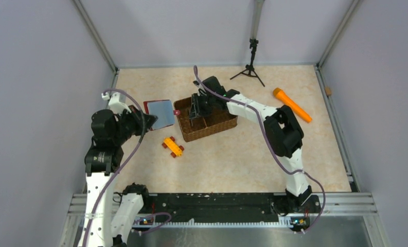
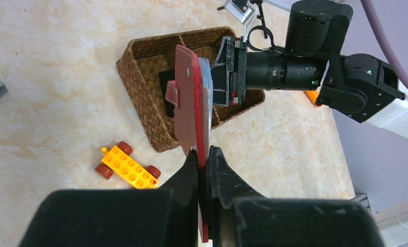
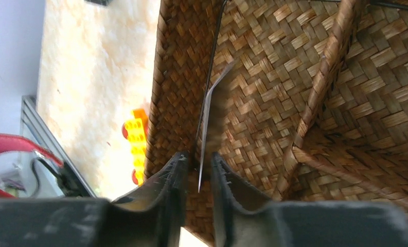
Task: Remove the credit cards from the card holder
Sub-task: Place the credit card in the storage box, then remove the credit card from the card holder.
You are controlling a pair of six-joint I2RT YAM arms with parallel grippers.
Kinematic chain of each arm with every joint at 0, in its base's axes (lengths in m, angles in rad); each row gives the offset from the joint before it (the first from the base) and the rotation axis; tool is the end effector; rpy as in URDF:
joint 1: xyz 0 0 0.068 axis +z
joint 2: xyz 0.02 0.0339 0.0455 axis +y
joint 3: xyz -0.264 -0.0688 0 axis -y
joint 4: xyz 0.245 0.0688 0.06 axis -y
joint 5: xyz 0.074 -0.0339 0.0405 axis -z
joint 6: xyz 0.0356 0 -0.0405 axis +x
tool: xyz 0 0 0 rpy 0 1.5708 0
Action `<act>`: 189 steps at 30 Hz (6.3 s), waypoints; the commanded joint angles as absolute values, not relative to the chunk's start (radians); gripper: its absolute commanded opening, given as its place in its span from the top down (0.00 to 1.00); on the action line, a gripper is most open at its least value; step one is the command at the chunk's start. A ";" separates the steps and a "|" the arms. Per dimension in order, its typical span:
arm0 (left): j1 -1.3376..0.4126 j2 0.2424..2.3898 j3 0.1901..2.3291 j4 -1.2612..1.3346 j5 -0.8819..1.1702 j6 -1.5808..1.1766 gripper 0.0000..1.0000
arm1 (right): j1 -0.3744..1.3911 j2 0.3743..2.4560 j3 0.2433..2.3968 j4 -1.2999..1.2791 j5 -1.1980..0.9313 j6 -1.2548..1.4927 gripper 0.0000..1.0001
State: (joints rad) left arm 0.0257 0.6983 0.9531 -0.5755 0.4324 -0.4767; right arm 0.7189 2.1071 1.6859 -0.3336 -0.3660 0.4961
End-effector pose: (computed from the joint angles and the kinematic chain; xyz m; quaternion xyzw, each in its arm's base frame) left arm 0.1410 -0.0113 0.3695 -0.0753 0.7984 -0.2973 0.5181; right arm 0.3537 0.3264 0.2215 -0.1721 0.8890 0.3599 0.2250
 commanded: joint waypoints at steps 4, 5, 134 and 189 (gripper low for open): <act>0.031 0.690 0.947 -0.497 0.482 -0.493 1.00 | 0.735 2.040 1.714 -0.369 -0.275 0.436 0.64; 0.031 0.689 0.944 -0.497 0.485 -0.497 1.00 | 0.735 2.017 1.694 -0.366 -0.261 0.431 0.64; -0.675 1.186 0.320 0.676 0.412 -1.040 1.00 | 0.887 0.930 0.499 -0.117 -0.023 0.698 0.11; -0.680 1.201 0.336 0.787 0.495 -1.122 1.00 | 0.924 0.932 0.576 -0.094 0.061 0.676 0.17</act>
State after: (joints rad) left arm -0.6762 1.2198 0.2985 0.7078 0.4793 -1.1233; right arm 0.9264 0.9340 0.5205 -0.1551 0.1291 0.6838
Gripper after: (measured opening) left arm 0.013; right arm 0.829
